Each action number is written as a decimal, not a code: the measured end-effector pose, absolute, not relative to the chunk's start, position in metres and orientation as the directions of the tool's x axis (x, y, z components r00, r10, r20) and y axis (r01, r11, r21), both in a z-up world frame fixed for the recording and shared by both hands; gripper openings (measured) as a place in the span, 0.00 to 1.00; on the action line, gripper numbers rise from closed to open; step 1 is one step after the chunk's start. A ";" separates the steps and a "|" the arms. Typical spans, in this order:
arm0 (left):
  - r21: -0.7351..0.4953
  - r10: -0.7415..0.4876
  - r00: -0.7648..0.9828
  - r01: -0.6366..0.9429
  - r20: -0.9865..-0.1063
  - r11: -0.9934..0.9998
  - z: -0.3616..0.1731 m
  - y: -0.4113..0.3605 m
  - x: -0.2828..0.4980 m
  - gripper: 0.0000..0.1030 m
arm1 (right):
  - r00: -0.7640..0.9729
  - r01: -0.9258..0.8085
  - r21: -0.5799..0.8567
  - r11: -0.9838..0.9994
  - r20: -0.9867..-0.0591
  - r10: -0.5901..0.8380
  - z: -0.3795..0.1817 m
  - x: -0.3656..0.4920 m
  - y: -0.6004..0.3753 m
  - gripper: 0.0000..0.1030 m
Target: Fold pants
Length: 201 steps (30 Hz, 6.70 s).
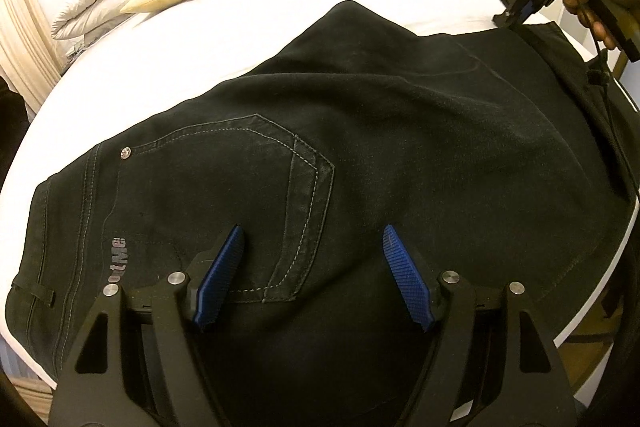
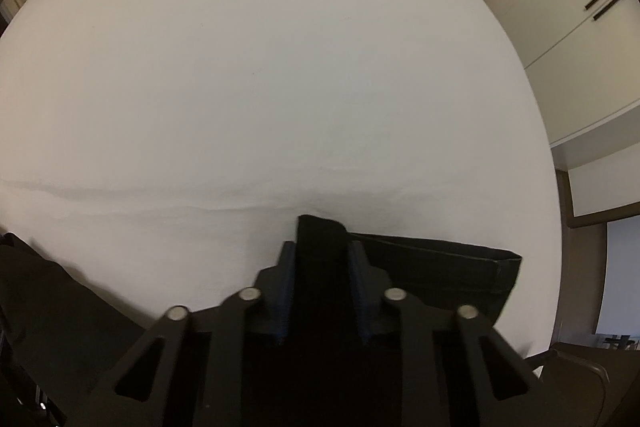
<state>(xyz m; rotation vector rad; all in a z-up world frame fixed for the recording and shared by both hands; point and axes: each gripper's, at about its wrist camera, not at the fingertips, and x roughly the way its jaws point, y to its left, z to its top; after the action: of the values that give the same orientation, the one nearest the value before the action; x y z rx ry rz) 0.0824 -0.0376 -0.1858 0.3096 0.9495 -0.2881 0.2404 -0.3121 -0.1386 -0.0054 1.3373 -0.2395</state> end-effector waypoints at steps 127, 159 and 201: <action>0.017 -0.143 0.512 0.295 -0.847 0.955 -0.175 -0.076 0.140 0.90 | 0.501 0.227 0.444 0.867 -0.816 0.287 -0.154 0.118 -0.370 0.00; -0.027 -0.171 0.576 0.250 -0.799 0.968 -0.181 -0.023 0.048 0.96 | 0.531 0.562 0.349 0.750 -0.847 -0.004 -0.124 -0.001 -0.426 0.00; -0.155 -0.270 0.448 0.277 -0.853 0.948 -0.197 -0.040 0.212 1.00 | 0.505 0.061 0.667 0.742 -0.662 0.554 -0.147 0.249 -0.196 0.24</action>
<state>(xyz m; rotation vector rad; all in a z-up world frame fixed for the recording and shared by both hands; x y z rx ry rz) 0.2118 -0.0402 -0.1965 0.0075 1.0536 -0.3382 0.2491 -0.1964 -0.1471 0.6954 1.0132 0.3279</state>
